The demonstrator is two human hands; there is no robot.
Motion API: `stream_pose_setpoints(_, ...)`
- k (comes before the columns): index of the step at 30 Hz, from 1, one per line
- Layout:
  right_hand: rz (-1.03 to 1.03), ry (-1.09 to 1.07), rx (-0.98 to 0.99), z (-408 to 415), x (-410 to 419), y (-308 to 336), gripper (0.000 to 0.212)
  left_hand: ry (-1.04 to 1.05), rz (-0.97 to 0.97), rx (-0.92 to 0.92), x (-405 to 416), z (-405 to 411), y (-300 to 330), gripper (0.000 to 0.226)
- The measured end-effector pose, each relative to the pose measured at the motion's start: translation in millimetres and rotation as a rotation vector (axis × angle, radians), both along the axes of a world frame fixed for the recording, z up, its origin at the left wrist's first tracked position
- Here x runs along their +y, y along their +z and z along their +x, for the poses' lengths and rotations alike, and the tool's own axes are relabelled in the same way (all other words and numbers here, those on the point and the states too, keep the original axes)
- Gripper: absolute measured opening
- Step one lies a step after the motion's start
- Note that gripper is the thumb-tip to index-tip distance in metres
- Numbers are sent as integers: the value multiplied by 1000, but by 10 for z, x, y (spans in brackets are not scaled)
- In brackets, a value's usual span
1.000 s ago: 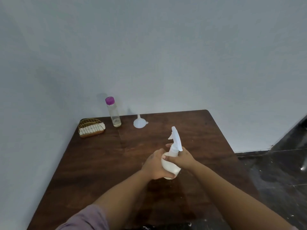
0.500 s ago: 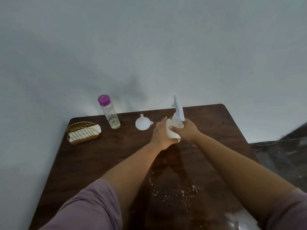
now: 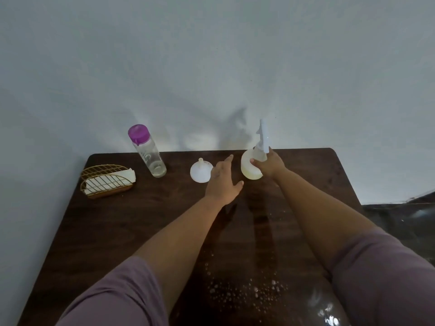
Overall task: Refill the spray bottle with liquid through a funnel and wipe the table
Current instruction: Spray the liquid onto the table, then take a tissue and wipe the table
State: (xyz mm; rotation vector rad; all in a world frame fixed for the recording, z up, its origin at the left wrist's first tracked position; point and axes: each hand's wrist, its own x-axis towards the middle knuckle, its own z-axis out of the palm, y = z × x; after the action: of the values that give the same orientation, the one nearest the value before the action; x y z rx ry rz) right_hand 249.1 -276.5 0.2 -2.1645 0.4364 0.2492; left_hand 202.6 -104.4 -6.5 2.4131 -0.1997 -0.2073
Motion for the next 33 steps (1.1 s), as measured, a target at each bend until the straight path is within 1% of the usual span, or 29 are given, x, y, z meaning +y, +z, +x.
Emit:
stream_pose_setpoints(4,4,3,19,5,11,-56,69,25,31,5,175,-46,-134,77)
stream_pose_setpoints(5,7,-6,12,-5,16,-61,72,36,50,5,229,-64,-163,76)
stream_pose_setpoints(7,1,-106,-51,-82,66,-103,81,76,79,8,349,-115,-206,72)
stream_pose_setpoints(8,-5,-219,-97,-159,127,-135,84,104,93,6,417,-151,-219,70)
stream_pose_setpoints(9,-15,-353,-135,-262,222,-190,81,135,112,-4,490,-192,-235,68)
stream_pose_setpoints(11,-52,-542,-193,-506,498,-291,62,189,162,-35,651,-300,-265,66)
stream_pose_setpoints(13,-53,-549,-202,-703,860,-338,39,230,216,-45,847,-443,-267,66)
stream_pose_setpoints(14,-37,-504,-190,-759,1061,-345,32,246,237,-35,964,-522,-264,67)
stream_pose_setpoints(16,-8,-350,-210,-785,1437,-356,24,267,278,-8,1242,-680,-259,67)
stream_pose_setpoints(18,15,-117,-300,-701,1782,-330,18,310,320,10,1557,-814,-256,67)
stream_pose_setpoints(20,5,149,-385,-576,2093,-297,11,394,332,44,1873,-924,-265,71)
stream_pose_setpoints(22,-46,384,-428,-437,2365,-280,12,490,344,88,2168,-1012,-282,77)
stream_pose_setpoints(24,-74,542,-389,-321,2614,-253,18,552,364,163,2424,-1090,-313,86)
stream_pose_setpoints(26,-69,611,-332,-208,2858,-255,25,576,372,286,2623,-1151,-366,96)
stream_pose_setpoints(28,-77,639,-286,-94,3072,-280,29,546,367,430,2742,-1163,-425,104)
stream_pose_setpoints(29,-84,648,-272,-44,3158,-295,30,528,369,472,2774,-1154,-457,106)
stream_pose_setpoints(31,-99,635,-288,44,3299,-326,29,508,366,497,2813,-1115,-498,109)
stream_pose_setpoints(33,-102,569,-325,117,3381,-362,27,495,365,525,2831,-1075,-506,112)
